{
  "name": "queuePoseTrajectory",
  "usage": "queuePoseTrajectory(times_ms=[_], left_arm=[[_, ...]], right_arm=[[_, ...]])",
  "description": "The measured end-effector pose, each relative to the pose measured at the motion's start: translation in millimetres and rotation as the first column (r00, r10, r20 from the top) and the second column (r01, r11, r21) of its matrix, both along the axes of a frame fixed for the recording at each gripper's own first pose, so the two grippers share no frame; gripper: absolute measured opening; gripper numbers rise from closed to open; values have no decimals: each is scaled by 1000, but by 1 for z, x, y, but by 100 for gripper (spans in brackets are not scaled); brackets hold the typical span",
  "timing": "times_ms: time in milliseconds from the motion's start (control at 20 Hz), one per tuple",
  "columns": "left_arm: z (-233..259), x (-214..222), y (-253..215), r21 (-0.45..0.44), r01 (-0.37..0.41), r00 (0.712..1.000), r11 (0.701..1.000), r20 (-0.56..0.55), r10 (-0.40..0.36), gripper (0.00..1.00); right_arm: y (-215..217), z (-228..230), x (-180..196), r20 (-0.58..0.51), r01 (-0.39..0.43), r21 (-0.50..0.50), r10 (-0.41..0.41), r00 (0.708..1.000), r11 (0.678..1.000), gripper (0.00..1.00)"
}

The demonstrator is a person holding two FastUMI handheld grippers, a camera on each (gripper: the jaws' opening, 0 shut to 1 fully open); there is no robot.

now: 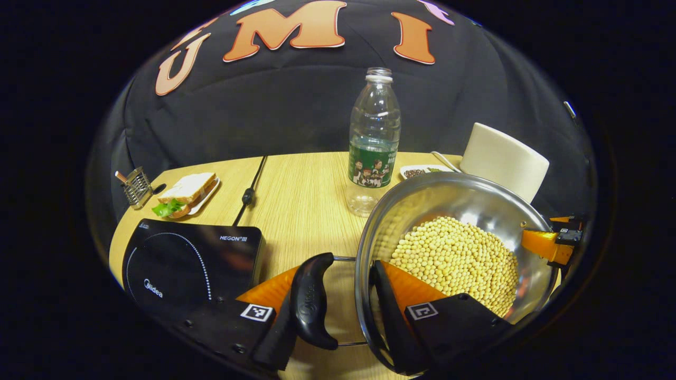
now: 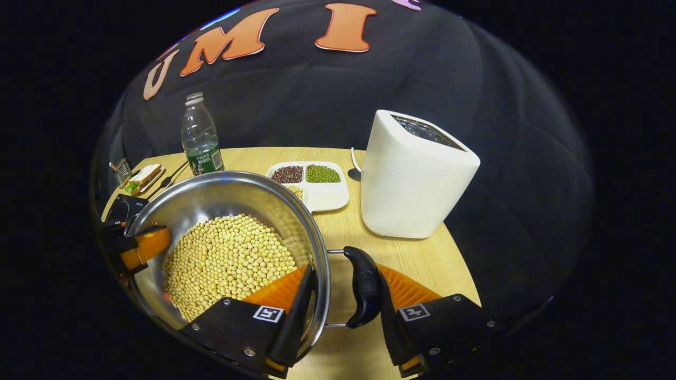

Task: First push the handle of the pot to place it horizontally, then grasp the pot with both hands and set it on the induction cooktop.

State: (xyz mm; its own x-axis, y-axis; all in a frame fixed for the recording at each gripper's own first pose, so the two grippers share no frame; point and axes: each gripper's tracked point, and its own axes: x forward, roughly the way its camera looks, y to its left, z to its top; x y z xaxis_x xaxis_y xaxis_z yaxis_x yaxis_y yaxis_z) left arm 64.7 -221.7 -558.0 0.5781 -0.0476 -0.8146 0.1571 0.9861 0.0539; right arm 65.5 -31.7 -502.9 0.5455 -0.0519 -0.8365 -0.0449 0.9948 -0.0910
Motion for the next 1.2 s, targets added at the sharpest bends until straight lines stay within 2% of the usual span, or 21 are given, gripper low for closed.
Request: queuePoseTrajectory(times_ms=[350, 450, 550, 600, 650, 700, 950, 1000, 1200], left_arm=[[44, 0, 13, -18, -4, 999, 1000, 41, 5, 77], [64, 0, 24, -17, -7, 998, 1000, 57, 8, 75], [83, 2, 34, -17, -9, 997, 1000, 80, 10, 80], [92, 2, 40, -20, -11, 996, 1000, 88, 13, 77], [102, 1, 47, -20, -15, 995, 1000, 99, 17, 77], [111, 2, 55, -18, -19, 994, 1000, 107, 21, 77], [149, -1, 98, 0, -34, 991, 999, 131, 34, 77], [155, -2, 108, 4, -41, 989, 999, 141, 40, 75], [179, -4, 144, 28, -68, 984, 997, 165, 63, 77]], right_arm=[[0, 26, 1, 64, 7, -16, -6, 998, 1000, 64], [6, 34, -1, 77, 7, -8, -6, 997, 1000, 64], [8, 45, 3, 106, 5, -8, -5, 994, 1000, 64], [-10, 62, 6, 120, 4, -7, -3, 993, 1000, 64], [-9, 66, 6, 130, -2, -2, 2, 992, 1000, 60], [-9, 70, 6, 136, -11, 0, 11, 991, 1000, 64], [-4, 84, 12, 181, -64, 2, 63, 982, 998, 64], [-3, 86, 12, 183, -75, 3, 74, 980, 997, 64], [8, 90, 11, 192, -105, 24, 98, 976, 994, 64]])
